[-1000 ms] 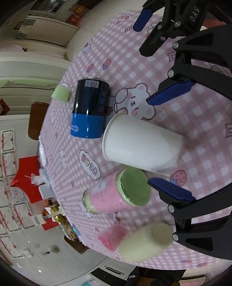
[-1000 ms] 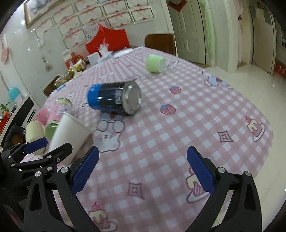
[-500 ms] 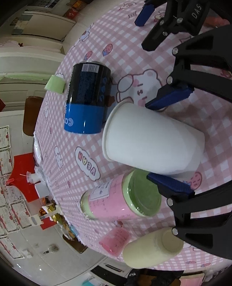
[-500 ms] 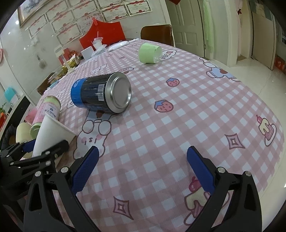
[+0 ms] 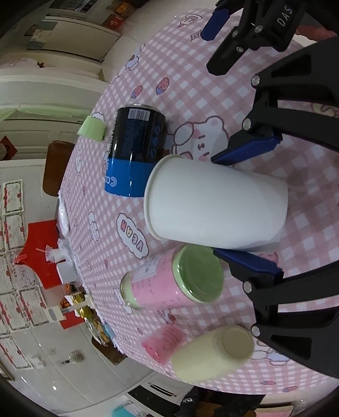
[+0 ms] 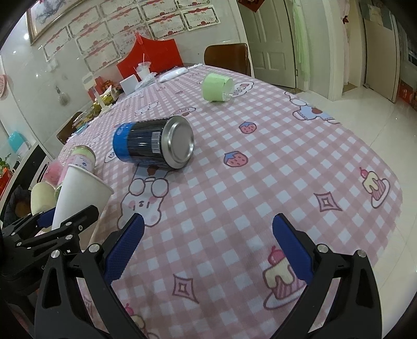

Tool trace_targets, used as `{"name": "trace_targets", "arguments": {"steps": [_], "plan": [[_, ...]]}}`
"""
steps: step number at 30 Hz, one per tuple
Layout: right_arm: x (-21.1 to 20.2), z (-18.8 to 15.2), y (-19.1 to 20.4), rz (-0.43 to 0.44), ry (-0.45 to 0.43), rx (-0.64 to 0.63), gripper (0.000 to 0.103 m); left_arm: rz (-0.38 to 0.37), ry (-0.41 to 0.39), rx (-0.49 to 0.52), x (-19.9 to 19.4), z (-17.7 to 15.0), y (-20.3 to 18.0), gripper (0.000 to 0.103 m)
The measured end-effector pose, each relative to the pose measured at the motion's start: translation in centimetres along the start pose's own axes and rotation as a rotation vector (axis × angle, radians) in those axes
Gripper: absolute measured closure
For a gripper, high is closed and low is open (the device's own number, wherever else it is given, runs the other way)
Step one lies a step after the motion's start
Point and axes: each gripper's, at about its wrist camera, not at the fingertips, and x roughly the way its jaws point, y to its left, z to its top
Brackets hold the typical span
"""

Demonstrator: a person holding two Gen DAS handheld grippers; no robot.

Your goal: Flip cup upside down

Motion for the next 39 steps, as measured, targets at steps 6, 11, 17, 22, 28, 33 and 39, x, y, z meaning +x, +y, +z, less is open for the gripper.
{"name": "trace_targets", "arguments": {"steps": [6, 11, 17, 22, 28, 33, 39], "plan": [[-1.9, -1.0, 1.3, 0.016, -0.017, -0.039, 0.008, 0.020, -0.004, -0.062, -2.1, -1.6, 1.0, 0.039], [-3.2, -2.2, 2.7, 0.038, -0.015, -0.086, 0.008, 0.010, 0.014, -0.111, -3.5, -3.7, 1.9, 0.039], [-4.1, -4.1, 4.1, 0.051, -0.001, -0.137, 0.008, -0.006, 0.055, -0.183, -3.9, -6.2, 2.6, 0.039], [-4.2, -4.9, 4.4, 0.043, 0.012, -0.140, 0.008, -0.030, 0.072, -0.198, -3.5, -7.6, 2.8, 0.039], [-4.6, -5.1, 4.3, 0.037, 0.002, -0.142, 0.008, -0.032, 0.082, -0.154, -3.7, -7.8, 2.4, 0.038], [-5.0, -5.2, 4.1, 0.027, -0.009, -0.128, 0.008, -0.054, 0.076, -0.148, -4.1, -7.7, 2.7, 0.035], [-5.5, -4.8, 4.2, 0.020, -0.018, -0.114, 0.008, -0.056, 0.041, -0.129, -5.2, -7.2, 3.2, 0.032]]}}
